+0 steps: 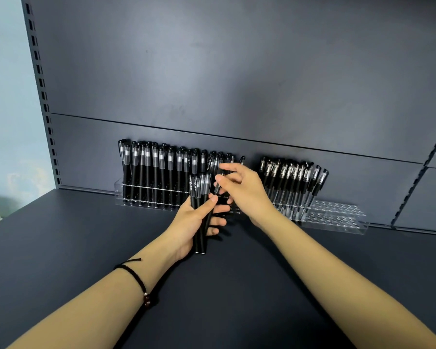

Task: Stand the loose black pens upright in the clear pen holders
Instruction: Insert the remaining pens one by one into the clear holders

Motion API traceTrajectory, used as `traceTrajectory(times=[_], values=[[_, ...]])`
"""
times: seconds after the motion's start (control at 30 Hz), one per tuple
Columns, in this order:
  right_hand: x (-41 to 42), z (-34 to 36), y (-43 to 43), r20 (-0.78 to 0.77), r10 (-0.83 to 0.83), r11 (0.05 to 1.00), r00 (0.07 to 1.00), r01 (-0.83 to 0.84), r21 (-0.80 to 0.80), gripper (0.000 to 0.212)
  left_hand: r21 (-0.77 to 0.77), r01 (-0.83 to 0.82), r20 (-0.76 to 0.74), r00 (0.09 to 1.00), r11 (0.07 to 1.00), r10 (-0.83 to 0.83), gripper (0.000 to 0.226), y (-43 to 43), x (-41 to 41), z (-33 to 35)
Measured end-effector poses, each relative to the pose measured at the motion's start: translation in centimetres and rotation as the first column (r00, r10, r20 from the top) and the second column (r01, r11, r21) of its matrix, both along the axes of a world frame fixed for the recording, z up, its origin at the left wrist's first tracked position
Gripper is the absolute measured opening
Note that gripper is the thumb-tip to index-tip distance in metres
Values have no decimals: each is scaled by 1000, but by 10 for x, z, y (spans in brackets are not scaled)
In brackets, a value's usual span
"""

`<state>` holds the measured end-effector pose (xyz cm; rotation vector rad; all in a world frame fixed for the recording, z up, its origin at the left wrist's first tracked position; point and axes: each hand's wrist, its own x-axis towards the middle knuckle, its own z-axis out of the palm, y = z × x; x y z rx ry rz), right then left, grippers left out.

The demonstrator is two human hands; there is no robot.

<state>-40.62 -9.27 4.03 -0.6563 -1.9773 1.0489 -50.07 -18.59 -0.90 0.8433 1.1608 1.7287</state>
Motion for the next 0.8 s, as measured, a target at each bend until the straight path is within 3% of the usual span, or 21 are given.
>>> traceTrajectory(times=[0.1, 0.23, 0.33, 0.43, 0.53, 0.8], values=[[7, 4, 0, -32, 38, 998, 999, -39, -39, 31, -1, 9, -7, 1000, 1000, -9, 36, 0, 0, 0], [12, 8, 5, -101, 28, 999, 994, -30, -22, 18, -16, -6, 19, 1000, 1000, 6, 31, 1, 0, 1], [19, 20, 18, -277, -111, 993, 954, 115, 1, 19, -42, -37, 69, 997, 998, 40, 26, 3, -2, 2], [30, 32, 35, -377, -250, 943, 892, 312, 113, 22, -66, -65, 18, 998, 996, 67, 26, 4, -4, 0], [34, 37, 46, -374, -314, 885, 873, 412, 218, 20, -75, -83, -23, 996, 994, 82, 34, 6, -6, -4], [25, 35, 47, -291, -267, 871, 919, 359, 334, 12, -112, -91, 28, 995, 990, 95, 67, 12, -10, -9]])
